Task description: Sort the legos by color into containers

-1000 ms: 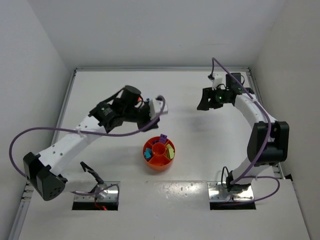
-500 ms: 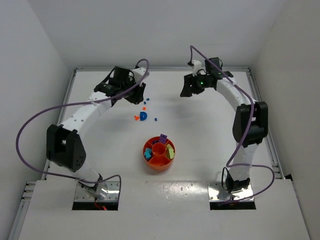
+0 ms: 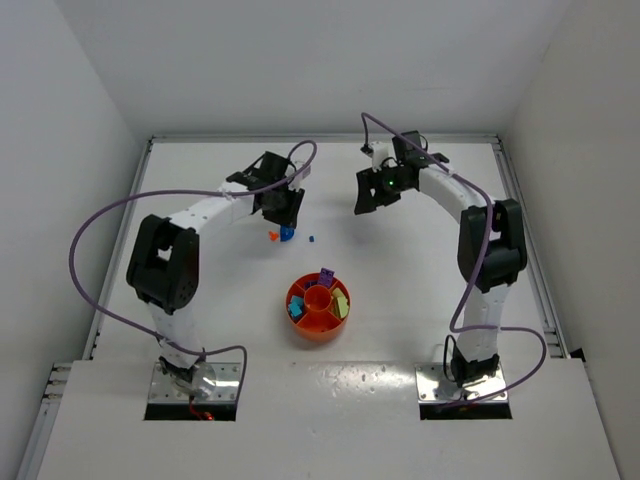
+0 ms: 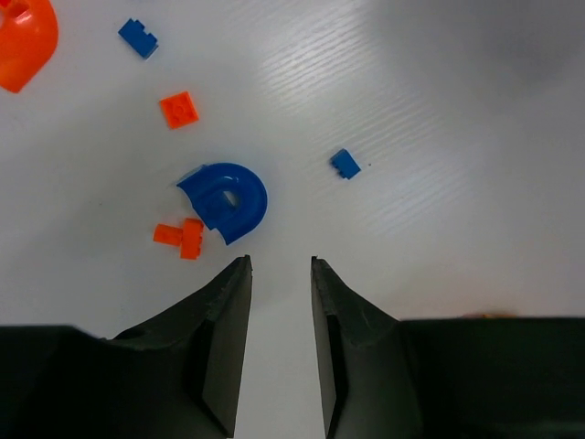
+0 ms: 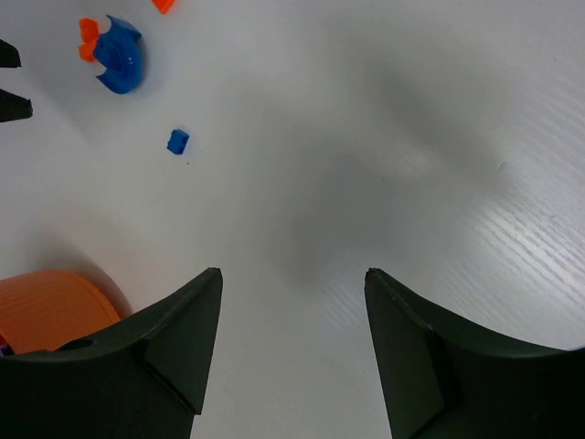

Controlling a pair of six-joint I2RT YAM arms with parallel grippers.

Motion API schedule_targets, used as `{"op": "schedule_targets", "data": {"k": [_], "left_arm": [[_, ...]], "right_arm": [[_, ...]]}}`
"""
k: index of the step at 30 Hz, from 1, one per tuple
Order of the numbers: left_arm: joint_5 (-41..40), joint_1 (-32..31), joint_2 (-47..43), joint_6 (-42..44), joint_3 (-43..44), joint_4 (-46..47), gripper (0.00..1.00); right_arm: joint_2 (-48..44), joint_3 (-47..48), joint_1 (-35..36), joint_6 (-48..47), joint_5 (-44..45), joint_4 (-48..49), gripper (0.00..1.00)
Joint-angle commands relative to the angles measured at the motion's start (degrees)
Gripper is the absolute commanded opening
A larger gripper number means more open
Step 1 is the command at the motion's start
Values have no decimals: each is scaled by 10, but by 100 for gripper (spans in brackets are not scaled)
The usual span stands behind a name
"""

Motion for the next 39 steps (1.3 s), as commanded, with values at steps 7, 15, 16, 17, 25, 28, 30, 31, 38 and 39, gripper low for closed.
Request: {"op": "schedule_targets", "data": {"k": [7, 15, 16, 17, 25, 28, 30, 31, 38, 39], "left_arm": [[-41, 17, 55, -92, 50, 8, 37], [-41, 47, 79, -99, 56, 8, 37], [-41, 47, 79, -105, 51, 8, 37], [-33, 47, 79, -105, 51, 8, 37], [-4, 58, 102, -105, 51, 8, 37], [2, 58, 107, -105, 56, 8, 37], [2, 58, 107, -105, 56, 8, 37], [7, 58, 107, -105, 56, 8, 37], [7, 58, 118, -105, 56, 8, 37], [7, 58, 118, -105, 56, 8, 37]], "right_arm": [[-43, -17, -12, -2, 28, 9, 64], [-48, -17, -12, -2, 38, 9, 64], [-48, -23, -12, -2, 44, 9, 64], [-48, -23, -12, -2, 44, 9, 64], [-48, -28, -12, -2, 50, 9, 64], [-48, -28, -7, -2, 55, 9, 64], [-48, -28, -7, -2, 55, 9, 64], [-48, -28, -7, -2, 55, 9, 64], [-48, -28, -7, -7, 55, 9, 64], [-48, -28, -7, -7, 55, 9, 64]]}}
